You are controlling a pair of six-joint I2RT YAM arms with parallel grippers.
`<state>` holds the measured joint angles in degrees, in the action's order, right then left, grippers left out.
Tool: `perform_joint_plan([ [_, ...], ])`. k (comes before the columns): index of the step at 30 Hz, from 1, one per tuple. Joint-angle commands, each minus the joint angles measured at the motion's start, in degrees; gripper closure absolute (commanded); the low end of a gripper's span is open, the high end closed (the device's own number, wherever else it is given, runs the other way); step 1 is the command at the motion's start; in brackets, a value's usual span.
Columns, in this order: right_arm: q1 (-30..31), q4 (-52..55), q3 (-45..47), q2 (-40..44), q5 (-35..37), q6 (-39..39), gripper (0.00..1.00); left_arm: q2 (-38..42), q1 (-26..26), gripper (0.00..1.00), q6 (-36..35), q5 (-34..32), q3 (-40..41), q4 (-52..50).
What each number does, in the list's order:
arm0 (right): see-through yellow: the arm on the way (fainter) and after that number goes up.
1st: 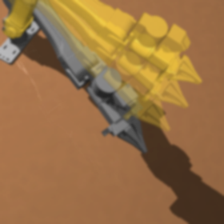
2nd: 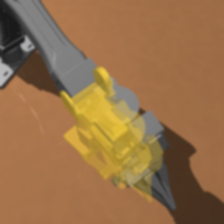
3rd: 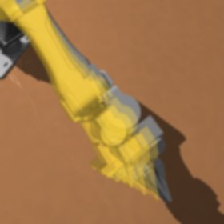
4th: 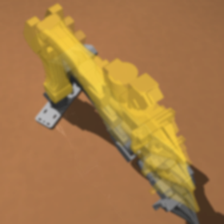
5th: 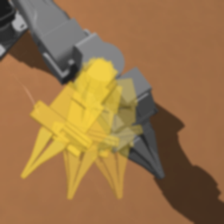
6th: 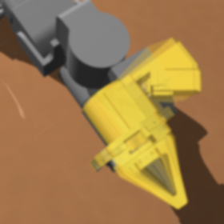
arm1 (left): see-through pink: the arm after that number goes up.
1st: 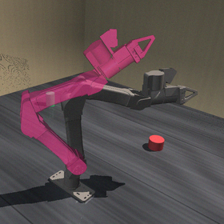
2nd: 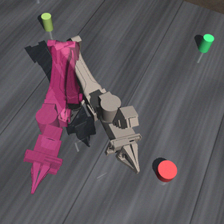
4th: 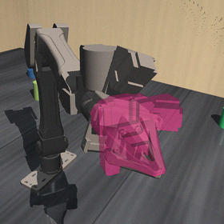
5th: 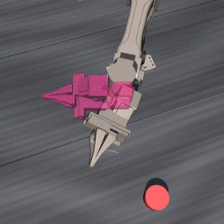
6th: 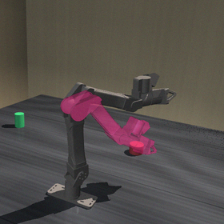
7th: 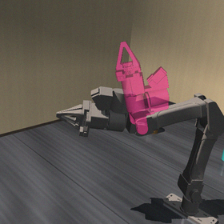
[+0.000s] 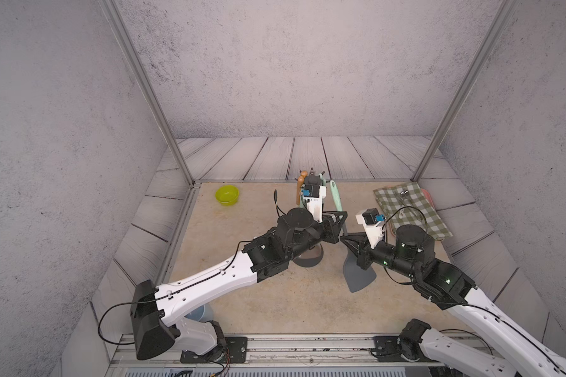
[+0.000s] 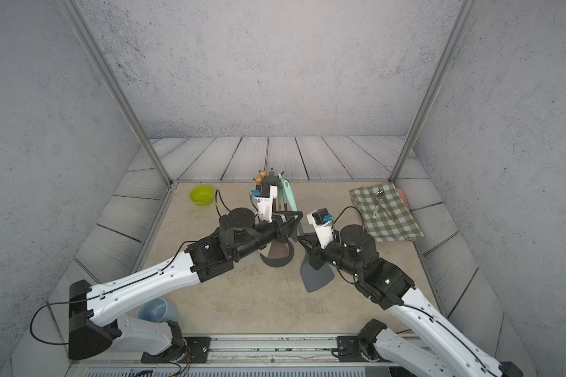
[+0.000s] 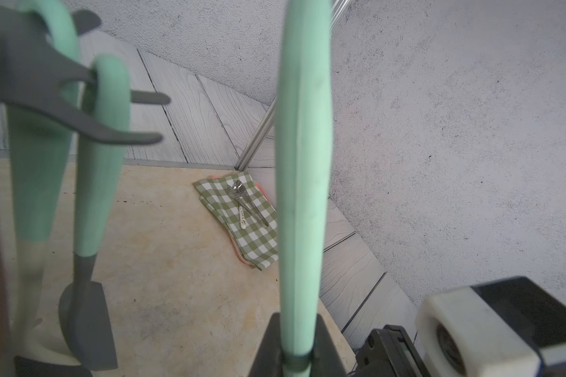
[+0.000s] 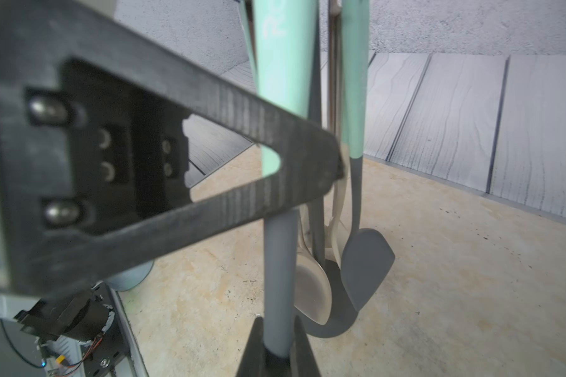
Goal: Take the spatula off the kitchen utensil rack
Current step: Take off the spatula from the rack.
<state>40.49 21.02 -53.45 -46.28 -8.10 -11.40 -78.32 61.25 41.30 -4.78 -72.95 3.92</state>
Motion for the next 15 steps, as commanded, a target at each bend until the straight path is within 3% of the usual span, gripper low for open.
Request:
perform_joint_plan([
  [1, -0.5, 2.9, -2.4, 0.9, 6.9, -0.6, 1.00, 0.8, 0.5, 0.62, -0.9, 0.4, -2.5, -0.9],
  [4, -0.5, 7.7, -5.7, 1.5, 10.8, -0.4, 1.00, 3.7, 0.5, 0.35, -2.7, -0.9, -1.8, -3.3],
  [7, -0.5, 12.6, -9.3, 2.3, 14.9, -0.2, 1.00, 7.7, 0.5, 0.20, -5.1, -2.3, -0.1, -6.9],
  [12, -0.5, 18.8, -14.4, 2.1, 23.2, 0.7, 1.00, 16.7, 0.4, 0.11, -9.8, -5.3, 5.3, -13.2],
  [13, -0.6, 19.4, -15.3, 1.4, 25.0, 1.2, 1.00, 18.9, 0.5, 0.01, -10.8, -6.1, 7.1, -14.1],
  [15, -0.6, 20.1, -17.3, -1.0, 27.2, 2.3, 1.00, 23.1, 0.5, 0.01, -12.4, -9.1, 10.9, -15.9],
])
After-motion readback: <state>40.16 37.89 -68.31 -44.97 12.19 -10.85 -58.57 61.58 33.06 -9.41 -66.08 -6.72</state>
